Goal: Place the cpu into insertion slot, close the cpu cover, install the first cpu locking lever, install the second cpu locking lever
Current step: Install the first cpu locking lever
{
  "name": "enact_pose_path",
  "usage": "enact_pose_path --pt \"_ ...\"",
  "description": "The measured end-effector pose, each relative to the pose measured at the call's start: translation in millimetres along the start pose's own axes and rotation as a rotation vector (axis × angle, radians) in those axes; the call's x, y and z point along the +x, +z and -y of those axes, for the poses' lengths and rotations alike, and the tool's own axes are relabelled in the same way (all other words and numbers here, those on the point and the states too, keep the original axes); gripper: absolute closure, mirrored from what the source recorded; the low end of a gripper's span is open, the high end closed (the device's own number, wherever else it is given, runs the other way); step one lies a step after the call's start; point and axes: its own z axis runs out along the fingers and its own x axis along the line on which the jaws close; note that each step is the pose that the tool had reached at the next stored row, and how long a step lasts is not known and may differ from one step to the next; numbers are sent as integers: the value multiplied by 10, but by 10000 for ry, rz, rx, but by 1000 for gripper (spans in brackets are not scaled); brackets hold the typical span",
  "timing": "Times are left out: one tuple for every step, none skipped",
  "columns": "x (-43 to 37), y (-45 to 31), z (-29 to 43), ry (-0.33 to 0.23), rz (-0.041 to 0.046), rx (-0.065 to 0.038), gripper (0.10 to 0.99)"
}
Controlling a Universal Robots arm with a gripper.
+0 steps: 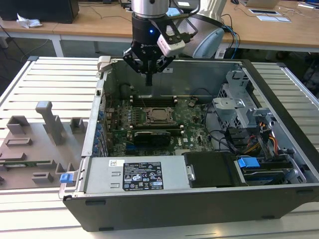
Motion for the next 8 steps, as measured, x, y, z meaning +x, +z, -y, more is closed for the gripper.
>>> enact_pose_path --pt "19 0 -7 -1 -2 2 980" --pt "34 1 -14 0 -3 3 980" --pt "59 6 -25 1 -1 0 980" --pt "79 10 -33 1 -2 1 980" --pt "103 13 -39 0 -3 3 980" --pt "129 16 -43 0 -1 1 980" --pt "145 17 -45 1 -1 1 980" --pt "157 18 -46 1 -1 1 980"
